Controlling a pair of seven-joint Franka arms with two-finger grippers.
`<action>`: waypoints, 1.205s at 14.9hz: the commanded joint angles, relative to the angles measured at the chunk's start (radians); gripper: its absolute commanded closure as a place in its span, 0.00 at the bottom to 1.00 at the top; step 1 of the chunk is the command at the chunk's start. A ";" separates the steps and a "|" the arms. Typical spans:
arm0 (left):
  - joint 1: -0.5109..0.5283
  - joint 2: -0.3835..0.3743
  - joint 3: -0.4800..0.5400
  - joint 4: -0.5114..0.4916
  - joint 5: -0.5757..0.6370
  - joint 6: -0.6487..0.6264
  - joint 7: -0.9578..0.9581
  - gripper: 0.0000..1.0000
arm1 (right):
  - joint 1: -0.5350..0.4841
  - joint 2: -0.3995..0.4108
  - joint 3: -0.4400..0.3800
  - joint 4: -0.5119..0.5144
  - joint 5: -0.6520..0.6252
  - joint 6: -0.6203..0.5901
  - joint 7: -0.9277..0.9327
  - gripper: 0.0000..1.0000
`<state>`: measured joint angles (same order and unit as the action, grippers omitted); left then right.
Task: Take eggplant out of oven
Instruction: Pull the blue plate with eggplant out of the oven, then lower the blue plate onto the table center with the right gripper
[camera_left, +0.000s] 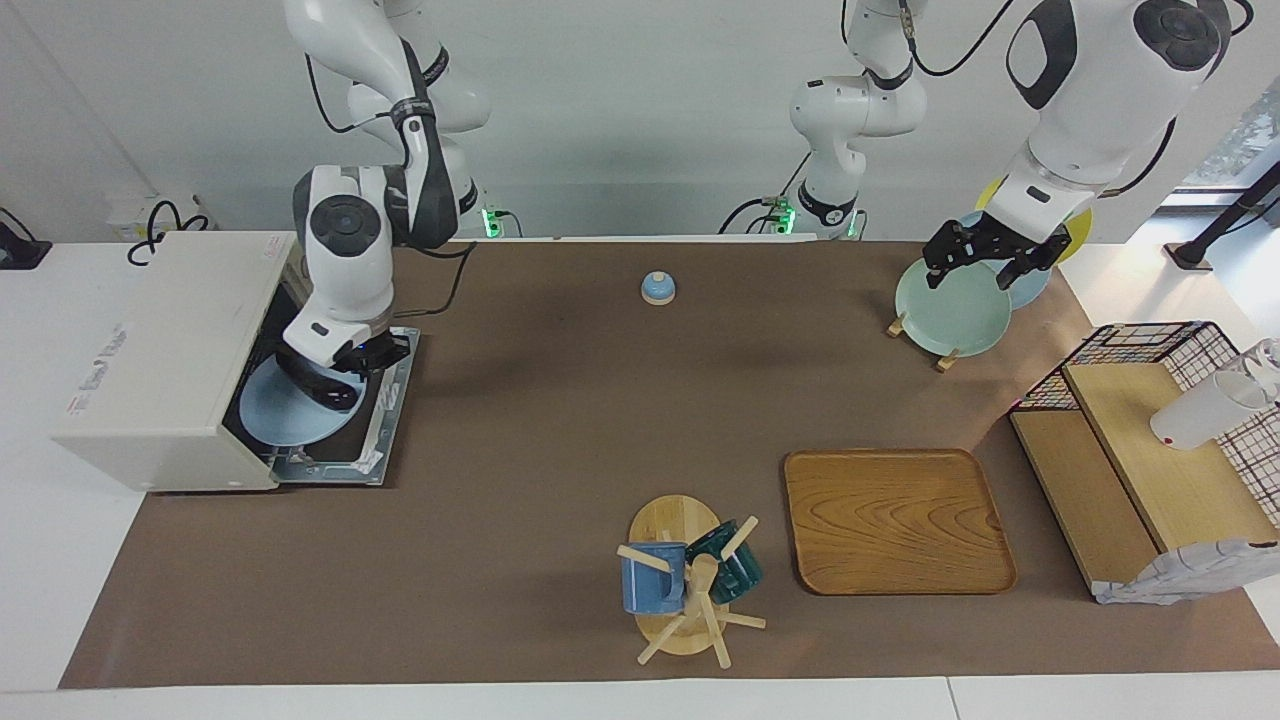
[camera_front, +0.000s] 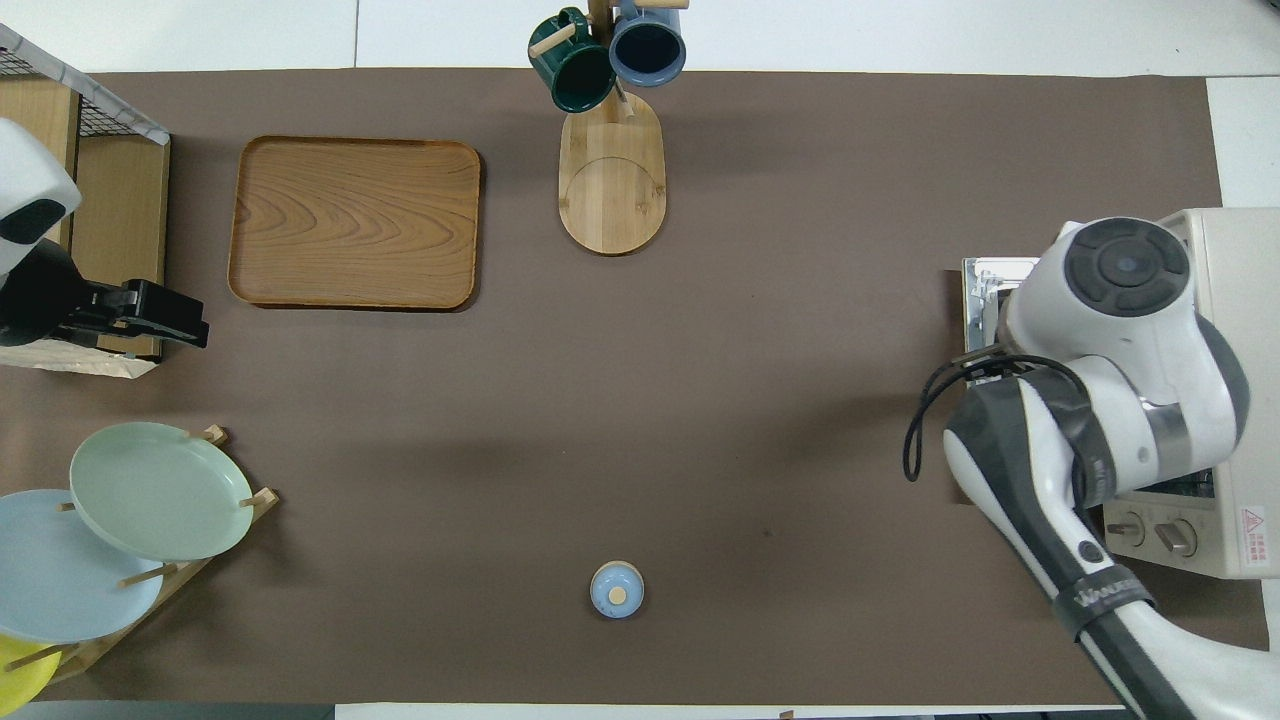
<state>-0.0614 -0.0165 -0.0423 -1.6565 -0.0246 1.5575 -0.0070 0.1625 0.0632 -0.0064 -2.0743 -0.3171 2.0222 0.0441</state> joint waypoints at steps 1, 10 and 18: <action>0.011 -0.011 -0.008 -0.005 0.003 -0.010 -0.008 0.00 | 0.124 0.029 0.005 0.074 0.053 -0.036 0.124 1.00; 0.011 -0.011 -0.008 -0.005 0.003 -0.010 -0.008 0.00 | 0.514 0.521 0.042 0.673 0.190 -0.180 0.776 1.00; 0.011 -0.011 -0.008 -0.005 0.003 -0.010 -0.008 0.00 | 0.576 0.619 0.063 0.744 0.222 -0.068 0.887 0.79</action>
<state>-0.0614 -0.0165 -0.0423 -1.6565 -0.0246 1.5575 -0.0070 0.7636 0.6794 0.0447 -1.3544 -0.1357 1.9188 0.9168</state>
